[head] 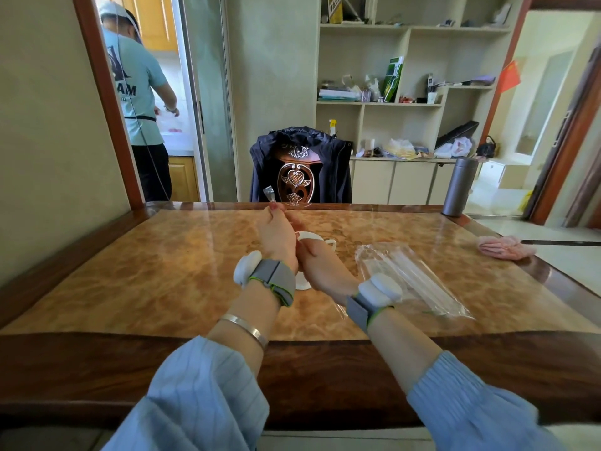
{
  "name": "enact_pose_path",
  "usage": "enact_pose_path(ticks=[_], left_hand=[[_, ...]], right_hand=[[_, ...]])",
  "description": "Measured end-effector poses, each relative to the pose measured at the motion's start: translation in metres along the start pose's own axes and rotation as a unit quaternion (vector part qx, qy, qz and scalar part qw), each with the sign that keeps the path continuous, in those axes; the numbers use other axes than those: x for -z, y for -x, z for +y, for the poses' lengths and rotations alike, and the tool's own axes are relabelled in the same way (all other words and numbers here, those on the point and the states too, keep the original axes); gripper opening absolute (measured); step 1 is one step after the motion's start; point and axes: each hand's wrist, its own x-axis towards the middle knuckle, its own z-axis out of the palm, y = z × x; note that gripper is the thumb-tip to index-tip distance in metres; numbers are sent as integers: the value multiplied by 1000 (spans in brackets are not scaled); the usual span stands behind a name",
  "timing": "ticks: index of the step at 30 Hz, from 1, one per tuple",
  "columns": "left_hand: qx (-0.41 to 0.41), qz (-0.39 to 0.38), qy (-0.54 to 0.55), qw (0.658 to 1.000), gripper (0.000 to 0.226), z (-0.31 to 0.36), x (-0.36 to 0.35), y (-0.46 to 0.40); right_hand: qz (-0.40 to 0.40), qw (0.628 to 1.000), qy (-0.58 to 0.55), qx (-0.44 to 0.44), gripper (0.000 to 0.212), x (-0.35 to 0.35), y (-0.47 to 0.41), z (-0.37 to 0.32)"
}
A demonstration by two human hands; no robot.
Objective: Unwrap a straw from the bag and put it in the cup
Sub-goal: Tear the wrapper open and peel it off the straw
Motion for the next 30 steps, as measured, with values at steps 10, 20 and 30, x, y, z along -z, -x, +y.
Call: enact_pose_path(ticks=[10, 20, 30], left_hand=[[-6, -25, -36, 999, 37, -3, -1, 12], [36, -40, -50, 997, 36, -2, -2, 18], [73, -11, 29, 997, 34, -3, -7, 19]], right_hand=[[43, 999, -4, 0, 34, -9, 1, 7], [71, 997, -24, 26, 26, 2, -3, -6], [-33, 997, 65, -35, 29, 31, -1, -4]])
